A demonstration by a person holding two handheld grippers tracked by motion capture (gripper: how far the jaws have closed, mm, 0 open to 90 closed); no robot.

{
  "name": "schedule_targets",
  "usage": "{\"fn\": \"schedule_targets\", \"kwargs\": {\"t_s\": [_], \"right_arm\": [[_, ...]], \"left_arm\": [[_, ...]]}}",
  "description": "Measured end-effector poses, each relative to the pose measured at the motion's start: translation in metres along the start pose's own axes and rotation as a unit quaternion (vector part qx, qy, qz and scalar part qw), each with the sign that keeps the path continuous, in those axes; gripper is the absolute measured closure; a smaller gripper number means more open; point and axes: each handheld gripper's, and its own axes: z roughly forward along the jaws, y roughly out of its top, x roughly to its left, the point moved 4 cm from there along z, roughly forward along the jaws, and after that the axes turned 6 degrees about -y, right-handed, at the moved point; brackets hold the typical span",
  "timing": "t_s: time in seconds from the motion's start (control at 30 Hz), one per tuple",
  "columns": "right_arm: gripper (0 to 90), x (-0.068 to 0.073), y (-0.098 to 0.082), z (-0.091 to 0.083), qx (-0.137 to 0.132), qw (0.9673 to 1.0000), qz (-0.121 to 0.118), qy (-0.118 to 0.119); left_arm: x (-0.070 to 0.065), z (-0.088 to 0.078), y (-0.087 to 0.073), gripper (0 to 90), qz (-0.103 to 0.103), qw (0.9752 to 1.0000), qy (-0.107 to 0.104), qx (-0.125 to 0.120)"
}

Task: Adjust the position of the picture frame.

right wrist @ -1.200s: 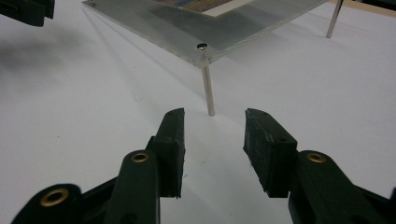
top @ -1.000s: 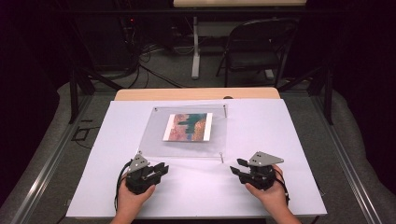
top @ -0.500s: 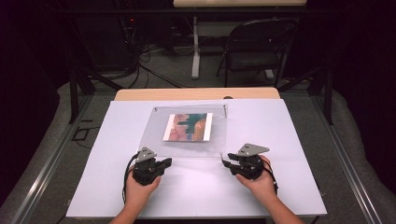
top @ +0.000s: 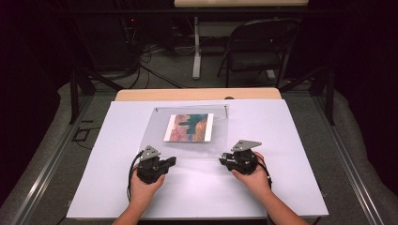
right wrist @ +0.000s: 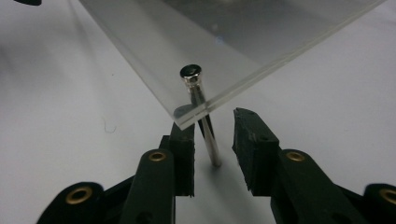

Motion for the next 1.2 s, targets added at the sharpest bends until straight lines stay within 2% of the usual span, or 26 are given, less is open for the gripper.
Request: {"fn": "schedule_targets", "kwargs": {"t_s": [0.33,0.4,0.73,0.93,1.2], "right_arm": [[80.7,0.005,0.001,0.007,0.001,0.9998,-0.017,-0.005],[81.1,0.004,0.000,0.008,0.000,0.9999,-0.012,-0.004],[83.4,0.006,0.001,0.007,-0.005,0.9991,-0.041,-0.012],[83.9,0.006,0.003,0.005,-0.009,0.9990,-0.043,-0.011],[84.7,0.011,0.003,-0.003,-0.008,0.9984,-0.055,-0.007]], "left_arm": [[0.001,0.003,-0.006,90.0,0.001,0.9999,0.003,0.010],[0.001,0.004,-0.007,90.0,0.001,0.9999,0.004,0.011],[0.003,0.006,-0.010,90.0,0.001,0.9998,0.007,0.020],[0.004,0.006,-0.010,90.0,0.000,0.9997,0.009,0.023],[0.008,0.008,-0.012,90.0,-0.004,0.9991,0.014,0.040]]}}
